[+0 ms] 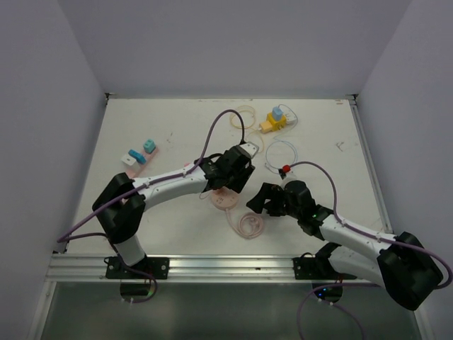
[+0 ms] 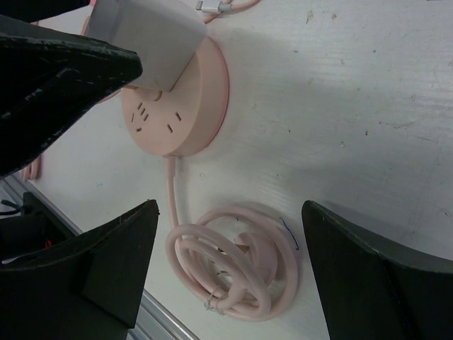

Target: Pull the plug off the socket

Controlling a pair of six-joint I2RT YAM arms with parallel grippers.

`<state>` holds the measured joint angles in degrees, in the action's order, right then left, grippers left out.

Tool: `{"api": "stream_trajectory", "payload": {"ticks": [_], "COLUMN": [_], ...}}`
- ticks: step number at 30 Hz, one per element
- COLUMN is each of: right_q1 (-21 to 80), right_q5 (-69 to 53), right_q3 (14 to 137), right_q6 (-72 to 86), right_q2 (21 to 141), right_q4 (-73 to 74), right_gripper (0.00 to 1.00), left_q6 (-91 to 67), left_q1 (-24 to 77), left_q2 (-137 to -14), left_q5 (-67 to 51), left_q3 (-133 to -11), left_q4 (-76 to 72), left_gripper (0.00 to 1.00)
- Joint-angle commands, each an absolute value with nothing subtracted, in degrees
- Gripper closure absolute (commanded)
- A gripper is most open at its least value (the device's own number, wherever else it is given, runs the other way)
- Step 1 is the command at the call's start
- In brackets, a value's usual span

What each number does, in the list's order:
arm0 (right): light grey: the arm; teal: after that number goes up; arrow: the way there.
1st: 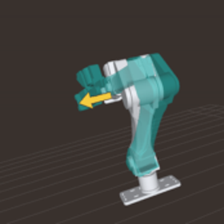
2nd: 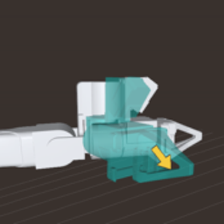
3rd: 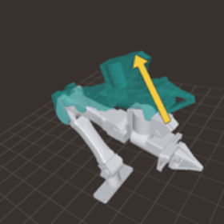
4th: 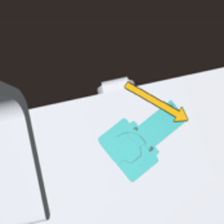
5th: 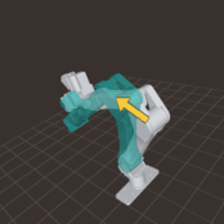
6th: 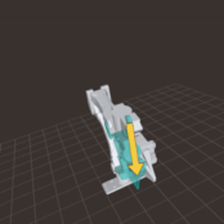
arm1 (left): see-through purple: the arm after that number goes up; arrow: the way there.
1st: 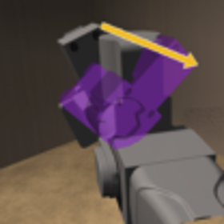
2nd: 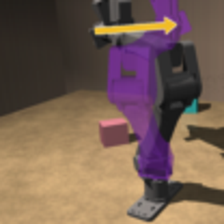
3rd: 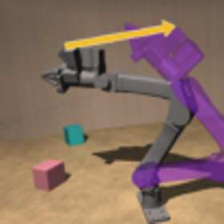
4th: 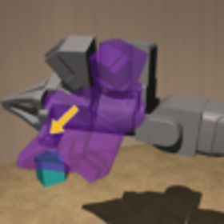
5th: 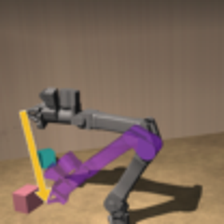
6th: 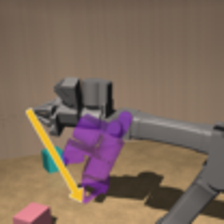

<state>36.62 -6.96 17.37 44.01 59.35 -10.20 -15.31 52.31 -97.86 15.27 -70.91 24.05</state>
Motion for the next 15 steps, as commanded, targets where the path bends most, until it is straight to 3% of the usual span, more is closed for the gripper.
{"api": "stream_trajectory", "payload": {"ticks": [1,9,12,13,15], "right_q1": [36.47,36.47,36.47,36.47,36.47], "right_q5": [-6.50,-7.03,-7.29,-7.64,-8.00], "right_q3": [16.88,16.35,16.08,15.91,15.56], "right_q6": [45.17,45.62,46.49,46.84,48.24], "right_q2": [60.38,61.70,62.57,62.84,63.63], "right_q4": [-14.41,-16.43,-17.92,-18.54,-20.73], "right_gripper": [0.14,0.14,0.14,0.13,0.13], "left_q6": [-14.33,-14.06,-14.41,-14.50,-14.94], "left_q1": [52.73,52.73,52.73,52.73,52.73], "left_q2": [-98.87,-103.62,-104.15,-104.06,-103.54], "left_q5": [15.29,16.35,16.52,16.52,16.52], "left_q3": [-73.65,-76.90,-77.17,-77.17,-76.64], "left_q4": [25.93,27.69,27.25,27.16,26.63], "left_gripper": [0.35,0.43,0.57,0.68,0.79]}}
